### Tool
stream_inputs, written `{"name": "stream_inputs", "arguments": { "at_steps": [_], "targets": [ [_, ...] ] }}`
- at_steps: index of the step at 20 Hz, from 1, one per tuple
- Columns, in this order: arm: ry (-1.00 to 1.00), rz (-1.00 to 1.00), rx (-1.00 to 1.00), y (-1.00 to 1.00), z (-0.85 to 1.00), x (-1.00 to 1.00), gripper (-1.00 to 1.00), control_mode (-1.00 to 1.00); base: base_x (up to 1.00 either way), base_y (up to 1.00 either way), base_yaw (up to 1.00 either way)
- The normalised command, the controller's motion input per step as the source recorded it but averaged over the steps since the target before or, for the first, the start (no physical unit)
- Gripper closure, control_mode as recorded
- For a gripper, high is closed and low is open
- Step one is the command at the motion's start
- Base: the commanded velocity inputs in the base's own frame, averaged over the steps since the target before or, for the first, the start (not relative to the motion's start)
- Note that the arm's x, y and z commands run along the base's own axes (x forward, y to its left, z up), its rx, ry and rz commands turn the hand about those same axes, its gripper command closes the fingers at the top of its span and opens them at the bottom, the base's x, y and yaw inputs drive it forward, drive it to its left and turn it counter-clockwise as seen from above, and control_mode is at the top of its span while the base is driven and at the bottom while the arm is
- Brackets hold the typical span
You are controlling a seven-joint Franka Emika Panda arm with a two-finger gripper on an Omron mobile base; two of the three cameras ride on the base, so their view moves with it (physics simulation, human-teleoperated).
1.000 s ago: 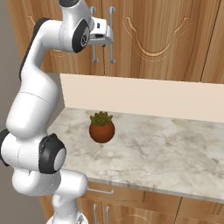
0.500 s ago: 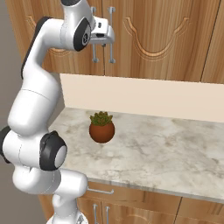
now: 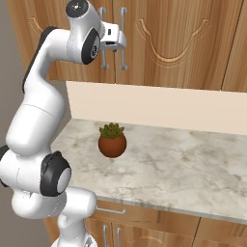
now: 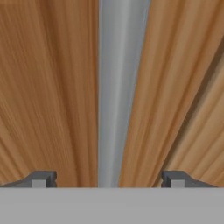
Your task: Move the bowls from the cabinet to the plates on the dining table.
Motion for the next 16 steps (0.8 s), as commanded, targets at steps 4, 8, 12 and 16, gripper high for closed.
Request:
{"name": "stream_inputs", "arguments": {
  "at_steps": [4,8,12,16],
  "targets": [
    [-0.11,0.0,-0.02,0.06,-0.34,0.64,-1.0,-1.0,0.0,0.0,0.0],
    [-0.02,0.0,0.0,0.02,-0.08,0.22,-1.0,-1.0,0.0,0.0,0.0],
    [0.0,0.0,0.0,0.0,0.0,0.0,1.0,-1.0,0.0,0.0,0.0],
    [0.0,0.0,0.0,0.0,0.0,0.0,1.0,-1.0,0.0,0.0,0.0]
  ]
}}
